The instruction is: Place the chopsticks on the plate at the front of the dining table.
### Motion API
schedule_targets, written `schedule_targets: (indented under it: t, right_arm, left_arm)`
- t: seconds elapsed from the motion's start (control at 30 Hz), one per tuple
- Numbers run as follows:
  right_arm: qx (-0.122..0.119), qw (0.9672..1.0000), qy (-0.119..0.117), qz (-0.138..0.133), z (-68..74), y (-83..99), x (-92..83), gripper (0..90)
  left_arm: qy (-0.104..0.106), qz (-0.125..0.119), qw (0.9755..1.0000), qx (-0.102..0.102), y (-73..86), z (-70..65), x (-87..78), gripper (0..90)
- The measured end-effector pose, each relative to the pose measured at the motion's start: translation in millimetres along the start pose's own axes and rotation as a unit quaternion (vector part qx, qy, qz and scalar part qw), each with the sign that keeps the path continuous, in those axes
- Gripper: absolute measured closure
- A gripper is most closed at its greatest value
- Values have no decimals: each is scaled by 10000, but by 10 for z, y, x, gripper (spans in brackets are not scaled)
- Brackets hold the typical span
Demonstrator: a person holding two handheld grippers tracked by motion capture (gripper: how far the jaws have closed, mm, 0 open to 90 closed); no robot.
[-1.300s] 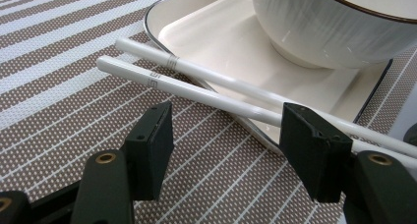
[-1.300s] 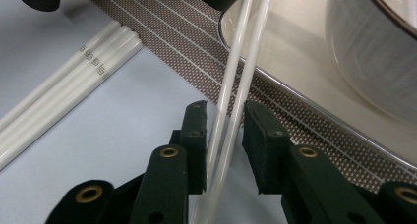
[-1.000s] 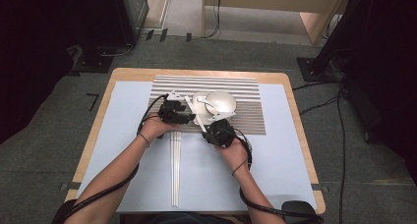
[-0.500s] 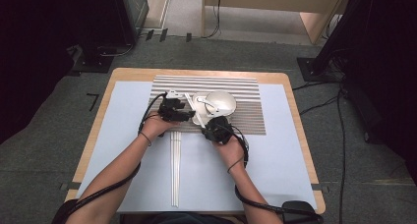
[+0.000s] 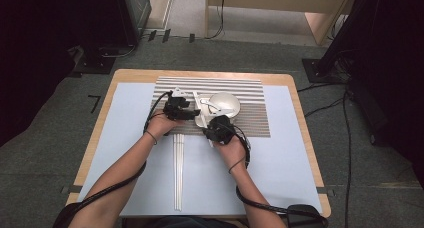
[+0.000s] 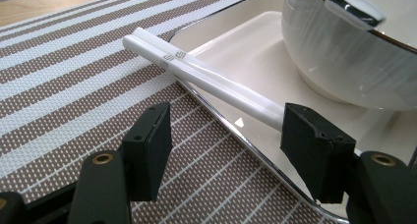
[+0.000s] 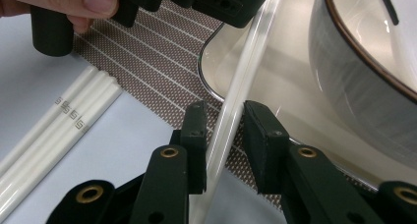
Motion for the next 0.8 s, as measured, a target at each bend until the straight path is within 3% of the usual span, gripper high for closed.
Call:
schedule_targets:
  t: [0.8]
  right_arm:
    - [119,9998,-130,-105,31,-18,25,640]
  left_arm:
    - [-87,-36,10000,-34,-17,-4,82,287]
Point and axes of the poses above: each handheld gripper's, and its own axes: x roughly forward along the jaws, y roughly out of its underside, z roughly to its left, the point moved 8 cm from there along x, roughly forward along the jaws, and after that the axes turned 9 degrees about -y, right-handed, at the moved point
